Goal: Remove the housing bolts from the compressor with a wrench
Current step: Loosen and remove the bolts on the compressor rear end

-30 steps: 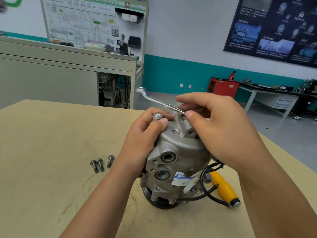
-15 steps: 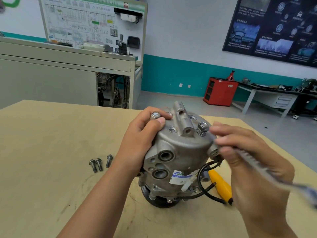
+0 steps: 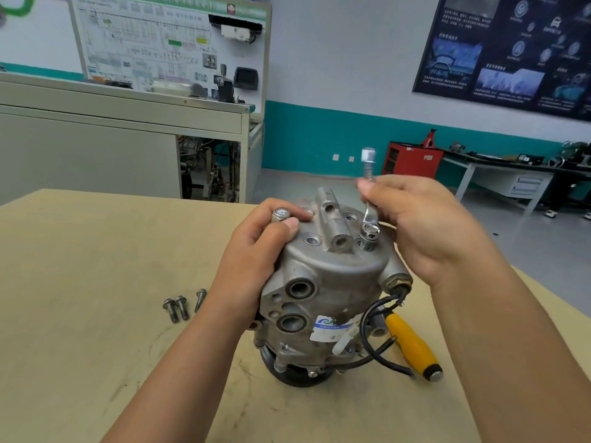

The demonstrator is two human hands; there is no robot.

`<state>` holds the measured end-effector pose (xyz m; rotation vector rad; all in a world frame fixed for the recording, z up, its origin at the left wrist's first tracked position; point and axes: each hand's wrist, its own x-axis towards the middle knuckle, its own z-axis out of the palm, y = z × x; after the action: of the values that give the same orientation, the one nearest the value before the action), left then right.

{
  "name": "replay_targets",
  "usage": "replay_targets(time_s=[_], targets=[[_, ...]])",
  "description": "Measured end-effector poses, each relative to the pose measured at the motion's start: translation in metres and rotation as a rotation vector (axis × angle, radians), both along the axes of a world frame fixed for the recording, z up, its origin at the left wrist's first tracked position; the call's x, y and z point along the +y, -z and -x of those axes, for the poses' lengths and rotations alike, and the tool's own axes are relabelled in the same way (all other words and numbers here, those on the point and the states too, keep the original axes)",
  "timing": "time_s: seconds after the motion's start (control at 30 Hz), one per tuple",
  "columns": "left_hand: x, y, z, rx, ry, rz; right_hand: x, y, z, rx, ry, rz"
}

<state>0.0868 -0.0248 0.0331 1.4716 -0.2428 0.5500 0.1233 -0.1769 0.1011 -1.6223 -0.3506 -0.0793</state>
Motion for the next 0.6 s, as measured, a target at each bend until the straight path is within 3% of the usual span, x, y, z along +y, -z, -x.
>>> replay_targets(time_s=[0.1, 0.27, 0.47, 0.6], targets=[[-0.001, 0.0, 0.0, -0.016, 0.009, -0.014, 0.004, -0.014, 0.001, -0.095, -0.097, 0.253], [-0.001, 0.0, -0.001, -0.044, 0.039, -0.005, 0.013, -0.025, 0.026, -0.478, -0.059, 0.648], [0.0, 0.001, -0.002, -0.048, 0.047, 0.009, 0.012, -0.015, 0.038, -0.639, 0.138, 0.79], [-0.001, 0.001, -0.002, -0.062, 0.055, 0.03, 0.016, -0.015, 0.043, -0.707, 0.17, 1.002]])
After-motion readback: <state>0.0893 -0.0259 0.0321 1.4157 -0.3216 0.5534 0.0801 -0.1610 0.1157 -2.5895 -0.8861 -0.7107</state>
